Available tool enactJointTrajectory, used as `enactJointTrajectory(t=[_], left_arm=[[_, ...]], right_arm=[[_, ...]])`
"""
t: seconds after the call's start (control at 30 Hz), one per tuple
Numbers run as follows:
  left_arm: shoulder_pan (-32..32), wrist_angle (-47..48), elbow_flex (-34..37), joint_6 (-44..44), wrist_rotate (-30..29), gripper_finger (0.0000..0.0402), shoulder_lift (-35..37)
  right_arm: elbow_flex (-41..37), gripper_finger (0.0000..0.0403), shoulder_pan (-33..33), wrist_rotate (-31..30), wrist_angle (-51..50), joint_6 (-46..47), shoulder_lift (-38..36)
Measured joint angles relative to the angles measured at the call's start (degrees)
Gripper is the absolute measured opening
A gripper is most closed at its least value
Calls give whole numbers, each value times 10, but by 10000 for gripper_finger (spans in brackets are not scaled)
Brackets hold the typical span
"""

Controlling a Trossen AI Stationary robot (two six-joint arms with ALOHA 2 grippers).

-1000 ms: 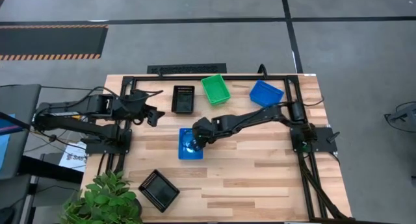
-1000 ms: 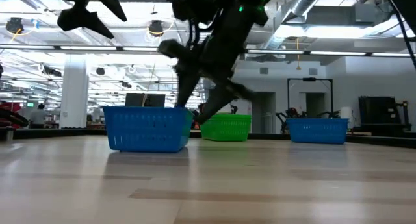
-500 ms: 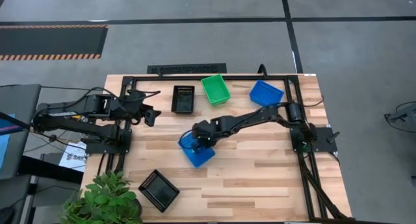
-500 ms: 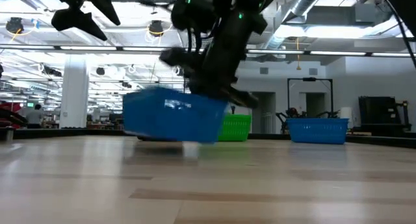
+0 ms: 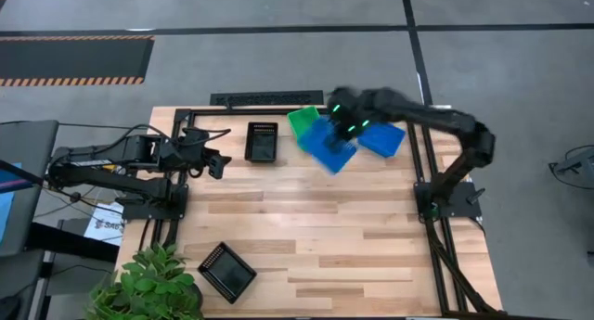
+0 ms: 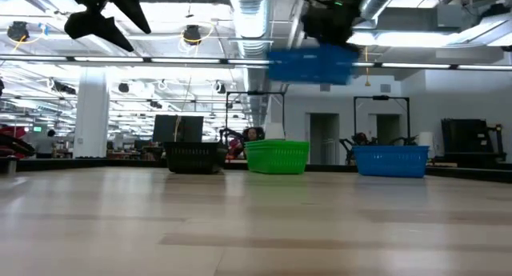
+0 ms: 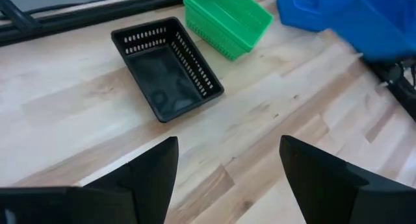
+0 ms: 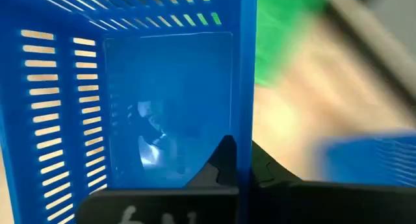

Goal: Stack baskets by color
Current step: Stack the blue bin on the stacked blue bin

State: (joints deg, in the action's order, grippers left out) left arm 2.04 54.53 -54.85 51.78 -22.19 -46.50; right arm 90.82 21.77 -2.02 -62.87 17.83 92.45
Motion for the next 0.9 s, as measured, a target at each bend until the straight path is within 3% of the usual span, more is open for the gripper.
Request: enactJointTrajectory(t=[0.1,0.2,0.5,0.7,0.9], left_arm=[[0,0,0,9,-12,256,0],[0,0,0,19,-28,256,0],[6,0,0,49,-46,256,0],[13,1,0,50,-54,256,0],[22,0,0,50,-55,256,0]], right_arm=[[0,3,68,-55,-87,-98,-20],[-2,2,134,-73,-128,-159,-19],[-2,2,275,-110,-134,-273,-21],[-13,2,312,-117,-135,-290,-21],[-114,2,308,-116,-92,-301,-34]])
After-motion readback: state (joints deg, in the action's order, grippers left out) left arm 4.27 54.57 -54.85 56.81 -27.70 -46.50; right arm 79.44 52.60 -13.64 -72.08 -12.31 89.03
